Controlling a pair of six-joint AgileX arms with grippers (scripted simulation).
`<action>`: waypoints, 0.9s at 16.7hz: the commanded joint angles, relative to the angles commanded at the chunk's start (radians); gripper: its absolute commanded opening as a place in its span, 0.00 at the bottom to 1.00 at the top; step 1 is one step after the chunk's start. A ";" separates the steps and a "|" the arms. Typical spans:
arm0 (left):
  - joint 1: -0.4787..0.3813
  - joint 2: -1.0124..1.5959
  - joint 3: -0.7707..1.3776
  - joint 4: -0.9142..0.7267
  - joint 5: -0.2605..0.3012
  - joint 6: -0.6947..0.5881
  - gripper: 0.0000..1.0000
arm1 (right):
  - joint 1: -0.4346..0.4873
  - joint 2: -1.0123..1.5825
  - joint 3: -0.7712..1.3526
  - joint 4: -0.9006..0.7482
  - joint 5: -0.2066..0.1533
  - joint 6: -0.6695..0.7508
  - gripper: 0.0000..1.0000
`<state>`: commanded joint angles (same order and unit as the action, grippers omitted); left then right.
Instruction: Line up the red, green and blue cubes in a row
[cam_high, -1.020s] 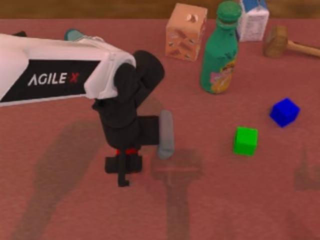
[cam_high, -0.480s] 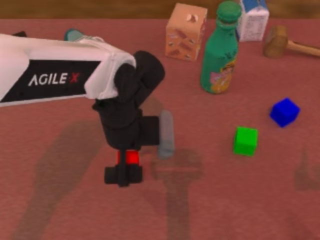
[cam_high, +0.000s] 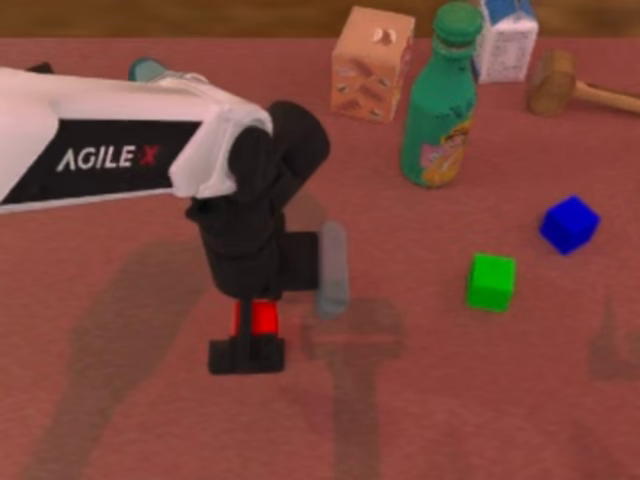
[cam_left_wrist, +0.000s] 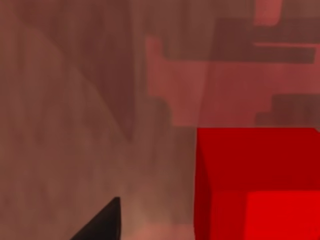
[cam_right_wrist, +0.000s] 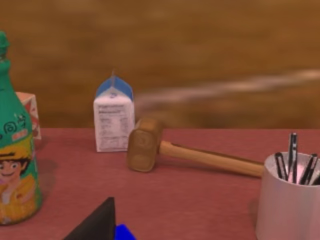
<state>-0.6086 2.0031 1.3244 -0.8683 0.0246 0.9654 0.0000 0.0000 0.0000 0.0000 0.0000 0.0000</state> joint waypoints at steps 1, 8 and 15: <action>0.001 -0.005 0.013 -0.014 0.000 0.001 1.00 | 0.000 0.000 0.000 0.000 0.000 0.000 1.00; 0.022 -0.082 0.157 -0.244 -0.001 0.001 1.00 | 0.000 0.000 0.000 0.000 0.000 0.000 1.00; 0.032 -0.113 0.133 -0.230 -0.002 -0.012 1.00 | 0.010 0.031 0.030 -0.023 -0.002 0.013 1.00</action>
<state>-0.5769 1.8906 1.4577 -1.0981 0.0221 0.9538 0.0104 0.0306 0.0303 -0.0225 -0.0017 0.0133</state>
